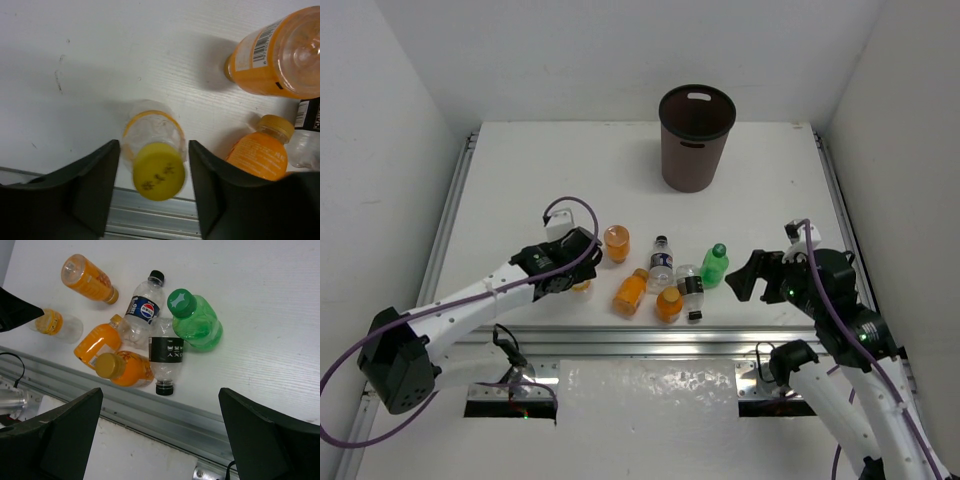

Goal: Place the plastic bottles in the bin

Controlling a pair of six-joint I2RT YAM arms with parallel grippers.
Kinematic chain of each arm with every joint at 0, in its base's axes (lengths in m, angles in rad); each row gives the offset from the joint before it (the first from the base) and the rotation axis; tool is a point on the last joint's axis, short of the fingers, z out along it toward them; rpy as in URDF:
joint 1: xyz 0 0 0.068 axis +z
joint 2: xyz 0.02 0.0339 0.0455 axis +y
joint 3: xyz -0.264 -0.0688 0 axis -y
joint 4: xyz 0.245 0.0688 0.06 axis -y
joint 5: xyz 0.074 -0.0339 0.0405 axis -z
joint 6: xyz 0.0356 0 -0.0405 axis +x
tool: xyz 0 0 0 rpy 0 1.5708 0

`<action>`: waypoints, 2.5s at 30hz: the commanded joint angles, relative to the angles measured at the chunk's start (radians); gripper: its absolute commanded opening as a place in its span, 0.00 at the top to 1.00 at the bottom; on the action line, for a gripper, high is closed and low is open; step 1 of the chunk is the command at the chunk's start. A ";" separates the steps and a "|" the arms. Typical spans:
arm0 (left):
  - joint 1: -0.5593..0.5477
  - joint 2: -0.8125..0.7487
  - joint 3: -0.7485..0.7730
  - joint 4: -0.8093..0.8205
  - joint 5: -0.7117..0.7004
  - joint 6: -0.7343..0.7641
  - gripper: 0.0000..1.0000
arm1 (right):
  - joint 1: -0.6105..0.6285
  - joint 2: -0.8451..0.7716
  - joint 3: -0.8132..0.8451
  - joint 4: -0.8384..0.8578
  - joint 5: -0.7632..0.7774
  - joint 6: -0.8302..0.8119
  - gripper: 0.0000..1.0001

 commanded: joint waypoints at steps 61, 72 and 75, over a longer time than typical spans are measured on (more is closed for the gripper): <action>-0.009 -0.356 0.443 0.019 0.013 0.223 0.00 | 0.450 0.839 0.384 0.656 -0.167 -0.173 1.00; -0.009 -0.588 0.180 0.034 -0.400 0.251 0.00 | 0.054 1.322 1.153 0.339 0.215 -0.085 1.00; -0.009 -0.542 0.163 0.006 -0.397 0.246 0.00 | -0.014 1.480 1.301 0.376 0.298 -0.125 1.00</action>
